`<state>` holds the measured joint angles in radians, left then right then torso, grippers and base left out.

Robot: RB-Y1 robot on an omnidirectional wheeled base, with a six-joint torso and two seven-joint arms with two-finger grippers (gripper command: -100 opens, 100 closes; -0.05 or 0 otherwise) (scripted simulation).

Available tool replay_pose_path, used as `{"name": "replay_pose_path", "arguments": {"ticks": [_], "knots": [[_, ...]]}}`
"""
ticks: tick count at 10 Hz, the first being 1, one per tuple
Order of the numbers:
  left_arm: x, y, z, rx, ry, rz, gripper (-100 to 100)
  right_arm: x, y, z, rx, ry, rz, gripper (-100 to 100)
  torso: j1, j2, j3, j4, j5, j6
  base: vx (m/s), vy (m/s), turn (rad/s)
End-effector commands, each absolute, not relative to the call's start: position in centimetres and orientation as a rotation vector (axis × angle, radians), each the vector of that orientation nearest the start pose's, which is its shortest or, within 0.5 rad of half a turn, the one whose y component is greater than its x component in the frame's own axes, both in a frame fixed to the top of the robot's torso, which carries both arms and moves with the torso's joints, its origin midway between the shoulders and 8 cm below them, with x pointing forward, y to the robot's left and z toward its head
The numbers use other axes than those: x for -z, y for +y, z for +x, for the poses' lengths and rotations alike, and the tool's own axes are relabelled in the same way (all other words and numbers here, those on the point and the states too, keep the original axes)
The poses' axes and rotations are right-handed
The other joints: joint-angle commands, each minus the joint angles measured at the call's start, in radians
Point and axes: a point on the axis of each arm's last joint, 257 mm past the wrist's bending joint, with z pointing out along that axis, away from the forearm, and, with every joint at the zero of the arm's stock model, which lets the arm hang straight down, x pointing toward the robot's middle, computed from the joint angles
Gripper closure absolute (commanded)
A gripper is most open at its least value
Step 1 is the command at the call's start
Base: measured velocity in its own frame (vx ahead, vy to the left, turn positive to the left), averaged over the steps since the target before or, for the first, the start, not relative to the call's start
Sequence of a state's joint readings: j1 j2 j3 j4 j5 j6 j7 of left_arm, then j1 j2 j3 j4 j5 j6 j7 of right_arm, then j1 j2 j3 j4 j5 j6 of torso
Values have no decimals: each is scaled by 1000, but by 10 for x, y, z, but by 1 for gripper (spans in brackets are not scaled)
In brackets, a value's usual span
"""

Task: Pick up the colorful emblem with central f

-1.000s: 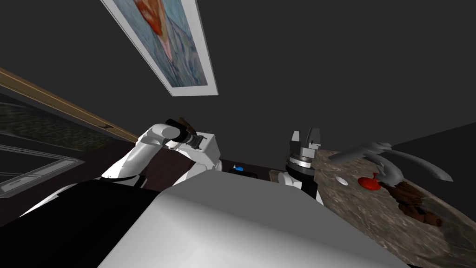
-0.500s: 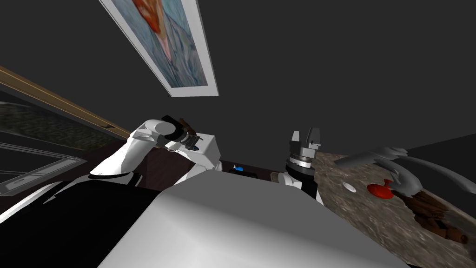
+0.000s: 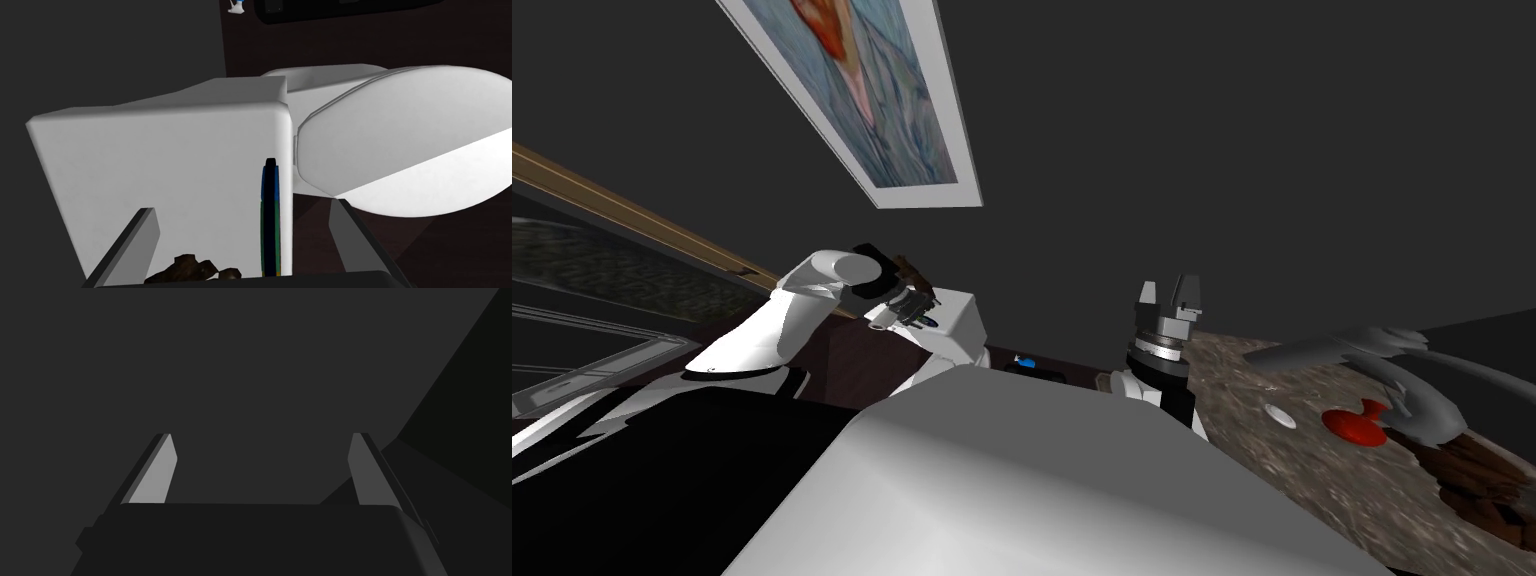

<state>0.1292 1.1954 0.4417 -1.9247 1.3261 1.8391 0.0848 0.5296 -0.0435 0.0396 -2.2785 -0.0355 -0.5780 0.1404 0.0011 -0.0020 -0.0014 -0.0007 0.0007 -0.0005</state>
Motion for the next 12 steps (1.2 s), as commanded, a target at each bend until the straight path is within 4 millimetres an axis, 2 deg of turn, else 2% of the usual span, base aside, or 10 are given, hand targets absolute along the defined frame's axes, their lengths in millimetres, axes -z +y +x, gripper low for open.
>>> {"name": "replay_pose_path", "arguments": {"ticks": [1, 6, 7, 8, 9, 12], "knots": [[165, 470, 271, 132, 2250, -2119, -100, -28, -268, 330, -1236, 623, 565, 0, 0, 0, 0, 0, 0, 0, 39, 14, 17], [157, 478, 245, 2, 2280, -2179, -100, -28, -268, 330, -1236, 623, 565, 0, -1, 0, 0, 0, 0, 0, 34, 8, 10], [158, 478, 248, 22, 2276, -2170, -100, -28, -268, 330, -1236, 623, 565, 0, -1, 1, 0, 0, 0, 0, 5, 2, 0], [158, 478, 247, 15, 2277, -2173, 0, -28, -268, 330, -1236, 623, 565, 0, -1, 2, 1, 0, 0, 0, 0, 0, 0], [160, 489, 250, 22, 2237, -2214, -100, -28, -268, 330, -1236, 623, 565, 0, -1, 2, 1, 1, 0, 0, -70, -5, -248], [162, 509, 254, 28, 2166, -2272, -100, -28, -268, 330, -1236, 623, 564, 0, -1, 11, 6, 3, 0, 0, -140, 0, -254]]}}
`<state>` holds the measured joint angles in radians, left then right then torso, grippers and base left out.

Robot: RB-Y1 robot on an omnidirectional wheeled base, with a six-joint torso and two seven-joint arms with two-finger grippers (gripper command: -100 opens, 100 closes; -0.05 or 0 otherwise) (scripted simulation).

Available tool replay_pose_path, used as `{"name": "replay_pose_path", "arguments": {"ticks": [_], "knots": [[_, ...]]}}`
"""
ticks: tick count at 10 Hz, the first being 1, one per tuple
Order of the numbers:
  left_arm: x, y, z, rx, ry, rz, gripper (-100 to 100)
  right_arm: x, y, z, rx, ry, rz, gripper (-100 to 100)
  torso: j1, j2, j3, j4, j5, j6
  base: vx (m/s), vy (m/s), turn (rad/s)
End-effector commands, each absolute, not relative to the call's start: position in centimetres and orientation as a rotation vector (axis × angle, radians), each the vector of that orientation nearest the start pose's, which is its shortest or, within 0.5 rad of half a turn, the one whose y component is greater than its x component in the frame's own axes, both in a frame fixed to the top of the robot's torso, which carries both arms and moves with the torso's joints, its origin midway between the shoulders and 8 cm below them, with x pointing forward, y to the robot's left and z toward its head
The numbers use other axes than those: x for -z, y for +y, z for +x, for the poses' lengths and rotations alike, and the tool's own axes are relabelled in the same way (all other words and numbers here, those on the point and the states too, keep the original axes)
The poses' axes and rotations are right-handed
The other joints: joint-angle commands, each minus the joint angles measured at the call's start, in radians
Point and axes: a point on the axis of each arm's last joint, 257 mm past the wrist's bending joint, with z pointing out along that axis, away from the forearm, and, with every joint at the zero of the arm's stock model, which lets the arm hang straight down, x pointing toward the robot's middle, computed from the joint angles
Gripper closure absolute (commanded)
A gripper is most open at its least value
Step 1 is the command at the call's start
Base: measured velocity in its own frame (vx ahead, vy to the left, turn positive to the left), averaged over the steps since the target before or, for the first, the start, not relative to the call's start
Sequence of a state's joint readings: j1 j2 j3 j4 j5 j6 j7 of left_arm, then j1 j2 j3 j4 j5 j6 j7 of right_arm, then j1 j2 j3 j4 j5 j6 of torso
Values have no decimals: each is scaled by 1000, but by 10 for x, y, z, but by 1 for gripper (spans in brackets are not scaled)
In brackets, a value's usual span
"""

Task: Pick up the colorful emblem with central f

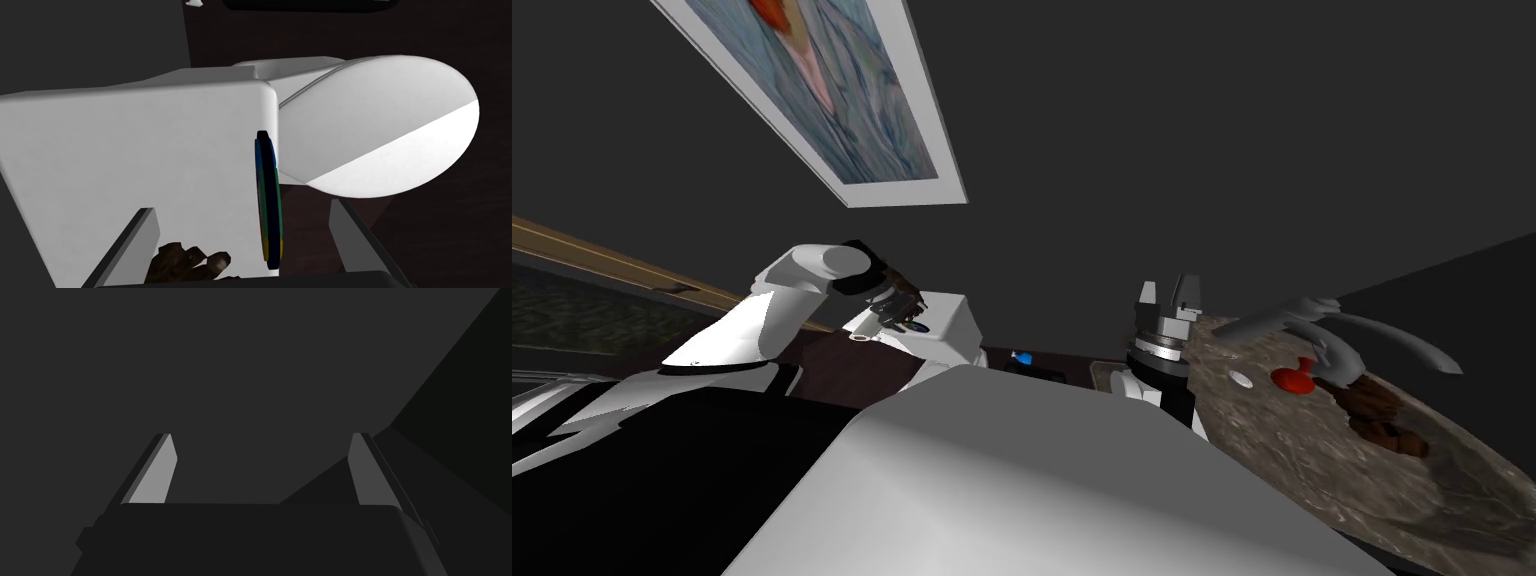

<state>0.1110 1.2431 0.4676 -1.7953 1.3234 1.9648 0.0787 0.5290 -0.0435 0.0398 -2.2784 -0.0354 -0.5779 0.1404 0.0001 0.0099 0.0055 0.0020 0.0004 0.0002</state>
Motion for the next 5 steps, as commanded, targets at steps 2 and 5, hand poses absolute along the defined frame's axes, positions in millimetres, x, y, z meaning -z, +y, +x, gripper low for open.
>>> {"name": "replay_pose_path", "arguments": {"ticks": [2, 5], "knots": [[165, 521, 255, 30, 2122, -2316, -100, -28, -268, 330, -1236, 623, 564, 0, 1, -2, -1, 0, 0, -1, -93, -3, -160], [168, 534, 254, 32, 2070, -2369, -100, -28, -268, 330, -1236, 623, 564, 0, 0, -3, -2, -1, 0, 0, -90, -5, -168]]}}
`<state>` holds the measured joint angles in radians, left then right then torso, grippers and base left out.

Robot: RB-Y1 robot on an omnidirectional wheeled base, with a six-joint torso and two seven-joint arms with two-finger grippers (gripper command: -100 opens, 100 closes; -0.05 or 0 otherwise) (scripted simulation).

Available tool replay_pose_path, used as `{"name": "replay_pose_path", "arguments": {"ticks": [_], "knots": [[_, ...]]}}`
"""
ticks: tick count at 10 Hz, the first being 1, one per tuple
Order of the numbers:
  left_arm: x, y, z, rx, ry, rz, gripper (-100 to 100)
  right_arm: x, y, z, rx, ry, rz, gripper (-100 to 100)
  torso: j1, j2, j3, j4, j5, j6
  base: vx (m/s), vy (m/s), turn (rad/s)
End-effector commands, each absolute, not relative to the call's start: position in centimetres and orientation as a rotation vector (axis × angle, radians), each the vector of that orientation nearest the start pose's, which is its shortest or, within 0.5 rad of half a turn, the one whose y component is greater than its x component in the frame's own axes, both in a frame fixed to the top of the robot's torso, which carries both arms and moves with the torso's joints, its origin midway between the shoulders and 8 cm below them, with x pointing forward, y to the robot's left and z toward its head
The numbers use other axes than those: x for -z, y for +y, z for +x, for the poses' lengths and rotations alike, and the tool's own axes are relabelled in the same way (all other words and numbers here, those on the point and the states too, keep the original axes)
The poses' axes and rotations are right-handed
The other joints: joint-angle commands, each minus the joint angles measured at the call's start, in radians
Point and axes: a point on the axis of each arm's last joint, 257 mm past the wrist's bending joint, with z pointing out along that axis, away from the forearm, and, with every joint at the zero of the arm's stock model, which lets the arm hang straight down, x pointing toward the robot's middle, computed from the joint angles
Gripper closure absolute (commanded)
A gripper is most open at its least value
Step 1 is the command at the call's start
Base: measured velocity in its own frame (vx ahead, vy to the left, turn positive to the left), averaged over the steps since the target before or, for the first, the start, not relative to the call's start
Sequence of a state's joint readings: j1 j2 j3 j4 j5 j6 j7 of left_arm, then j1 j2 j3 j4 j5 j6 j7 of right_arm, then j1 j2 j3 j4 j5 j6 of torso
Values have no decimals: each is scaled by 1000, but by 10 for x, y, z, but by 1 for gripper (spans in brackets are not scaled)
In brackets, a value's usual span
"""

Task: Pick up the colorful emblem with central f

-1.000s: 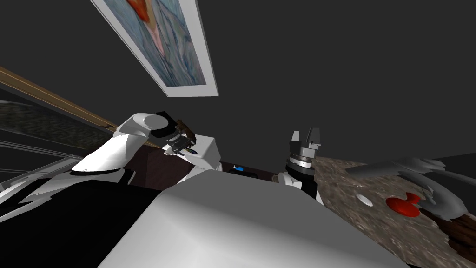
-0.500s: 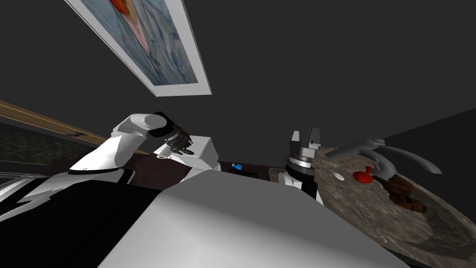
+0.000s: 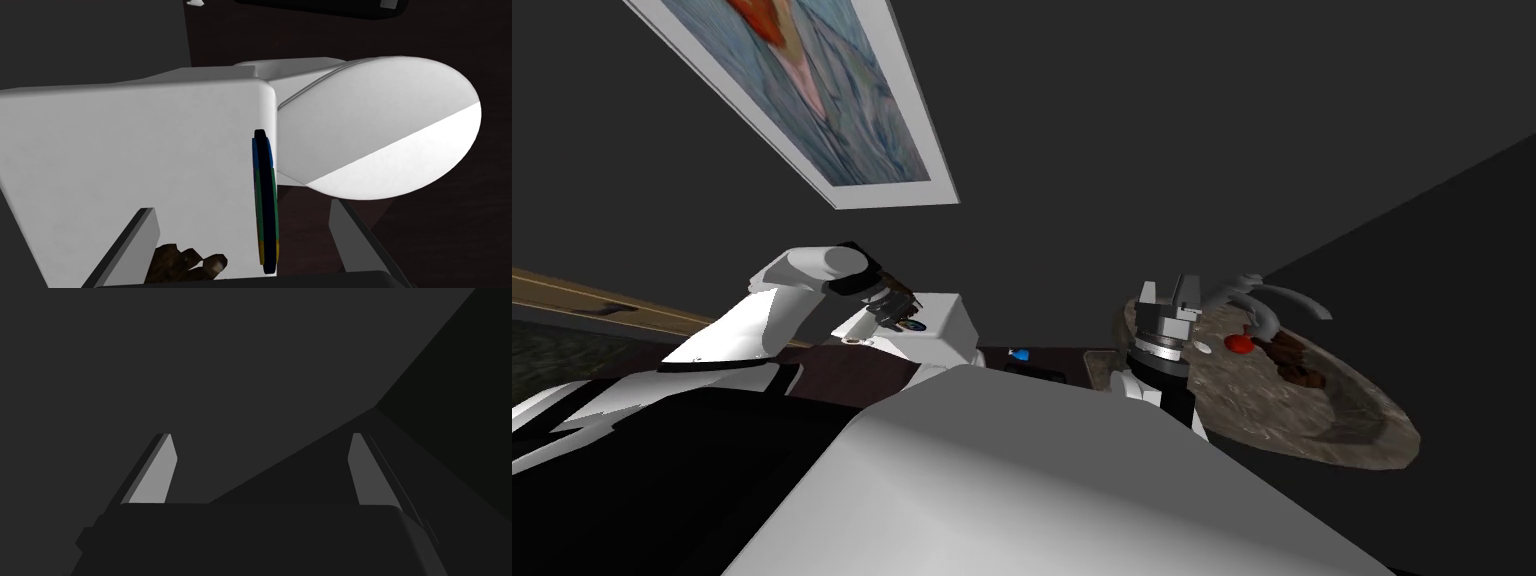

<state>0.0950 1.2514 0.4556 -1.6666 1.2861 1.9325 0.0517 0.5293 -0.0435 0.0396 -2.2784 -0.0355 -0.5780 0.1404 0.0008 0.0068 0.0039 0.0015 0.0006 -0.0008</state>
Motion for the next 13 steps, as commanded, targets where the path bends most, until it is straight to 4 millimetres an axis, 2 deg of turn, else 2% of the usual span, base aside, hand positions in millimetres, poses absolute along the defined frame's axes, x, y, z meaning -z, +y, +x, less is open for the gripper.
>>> {"name": "replay_pose_path", "arguments": {"ticks": [1, 4, 8, 10, 11, 13], "knots": [[170, 544, 254, 31, 2032, -2398, -100, -28, -268, 330, -1236, 623, 564, 0, 0, 0, 0, 0, 0, 0, -94, -16, -184], [174, 557, 252, 30, 1983, -2441, -100, -28, -268, 330, -1236, 623, 564, 0, 0, 0, 0, 0, 0, 1, -84, -9, -174], [182, 590, 245, 16, 1858, -2533, -100, -28, -268, 330, -1236, 623, 565, 0, -1, 3, 2, 1, 0, -1, -123, -35, -240], [182, 589, 245, 17, 1860, -2535, -100, -28, -268, 330, -1236, 623, 565, 0, 0, 1, 0, 0, 0, -1, -58, -10, -76], [182, 589, 245, 17, 1859, -2535, 100, -28, -268, 330, -1236, 623, 565, 0, 1, -2, -1, 0, 0, -1, -7, -1, 3], [182, 589, 245, 17, 1858, -2536, 100, -28, -268, 330, -1236, 623, 565, 0, 2, -6, -3, -1, 1, 0, 0, 0, 0]]}}
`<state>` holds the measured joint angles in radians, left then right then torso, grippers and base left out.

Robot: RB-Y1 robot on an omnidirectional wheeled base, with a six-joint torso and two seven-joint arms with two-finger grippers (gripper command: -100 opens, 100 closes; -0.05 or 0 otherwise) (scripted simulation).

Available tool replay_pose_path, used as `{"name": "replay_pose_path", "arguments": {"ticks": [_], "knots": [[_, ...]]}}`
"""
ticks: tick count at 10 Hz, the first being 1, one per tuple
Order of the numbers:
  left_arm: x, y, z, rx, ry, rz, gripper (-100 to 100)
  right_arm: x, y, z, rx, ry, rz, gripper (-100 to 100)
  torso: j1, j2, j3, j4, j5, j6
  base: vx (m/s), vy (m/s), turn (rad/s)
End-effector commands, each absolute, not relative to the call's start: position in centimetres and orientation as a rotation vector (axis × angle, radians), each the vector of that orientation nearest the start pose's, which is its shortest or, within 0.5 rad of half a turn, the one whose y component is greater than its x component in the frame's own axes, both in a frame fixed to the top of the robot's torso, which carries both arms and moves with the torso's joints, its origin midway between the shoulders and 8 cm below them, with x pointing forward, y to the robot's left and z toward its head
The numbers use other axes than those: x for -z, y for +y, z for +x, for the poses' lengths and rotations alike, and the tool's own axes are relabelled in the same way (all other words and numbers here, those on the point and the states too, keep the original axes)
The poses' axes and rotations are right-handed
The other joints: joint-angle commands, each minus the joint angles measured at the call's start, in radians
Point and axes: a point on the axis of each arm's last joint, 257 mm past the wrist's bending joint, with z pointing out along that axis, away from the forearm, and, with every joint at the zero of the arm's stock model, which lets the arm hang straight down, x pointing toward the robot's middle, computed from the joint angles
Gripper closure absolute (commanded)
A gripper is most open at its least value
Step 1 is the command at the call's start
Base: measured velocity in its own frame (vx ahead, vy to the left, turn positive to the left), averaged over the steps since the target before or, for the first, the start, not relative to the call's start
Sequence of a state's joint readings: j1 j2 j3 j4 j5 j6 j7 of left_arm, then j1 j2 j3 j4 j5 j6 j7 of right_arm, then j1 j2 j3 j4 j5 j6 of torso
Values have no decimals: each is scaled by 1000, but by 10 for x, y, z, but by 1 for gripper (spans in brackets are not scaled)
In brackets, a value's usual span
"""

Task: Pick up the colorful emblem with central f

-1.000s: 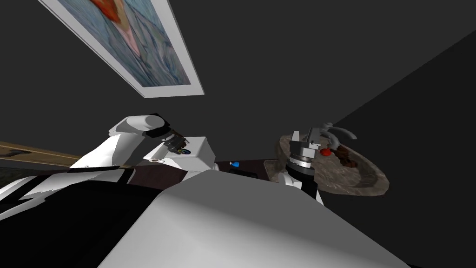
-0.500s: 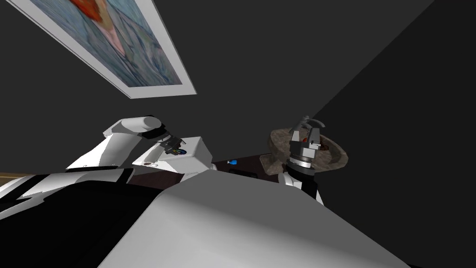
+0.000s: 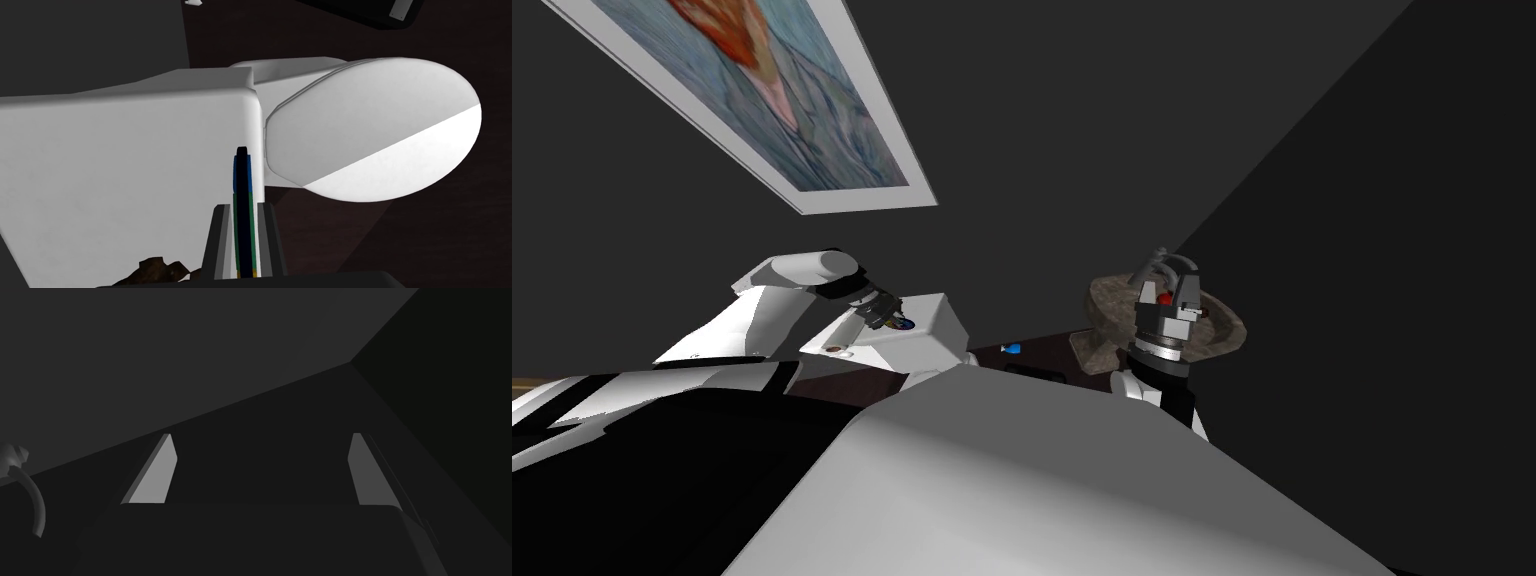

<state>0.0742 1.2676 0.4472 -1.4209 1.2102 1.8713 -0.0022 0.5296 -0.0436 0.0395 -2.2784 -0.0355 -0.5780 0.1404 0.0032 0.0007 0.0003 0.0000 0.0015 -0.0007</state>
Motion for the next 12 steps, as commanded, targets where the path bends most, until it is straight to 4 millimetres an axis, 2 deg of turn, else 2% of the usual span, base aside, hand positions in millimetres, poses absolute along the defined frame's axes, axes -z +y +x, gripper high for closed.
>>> {"name": "replay_pose_path", "arguments": {"ticks": [1, 2, 3, 4, 7, 12], "knots": [[182, 589, 245, 17, 1857, -2536, 100, -28, -268, 330, -1236, 624, 565, 0, 0, 0, 0, 0, 0, 0, 0, 0, 0], [182, 589, 245, 17, 1857, -2537, 100, -28, -268, 330, -1236, 624, 565, 0, 0, 0, 0, 0, 0, 0, 0, 0, 0], [182, 590, 245, 17, 1856, -2537, 0, -28, -268, 330, -1236, 624, 565, 0, 0, -1, 0, 0, 0, 0, 0, 0, 0], [179, 580, 247, 22, 1895, -2510, 100, -28, -268, 330, -1236, 624, 565, 0, 0, -1, 0, 0, 0, 0, 82, 30, 295], [176, 560, 249, 31, 1966, -2467, 100, -28, -268, 330, -1236, 624, 565, 0, 2, -9, -5, -2, 1, 1, 140, 31, 245], [168, 534, 254, 32, 2070, -2369, 100, -28, -268, 330, -1235, 624, 565, 0, 2, -6, -3, -1, 0, -1, 92, 15, 167]]}}
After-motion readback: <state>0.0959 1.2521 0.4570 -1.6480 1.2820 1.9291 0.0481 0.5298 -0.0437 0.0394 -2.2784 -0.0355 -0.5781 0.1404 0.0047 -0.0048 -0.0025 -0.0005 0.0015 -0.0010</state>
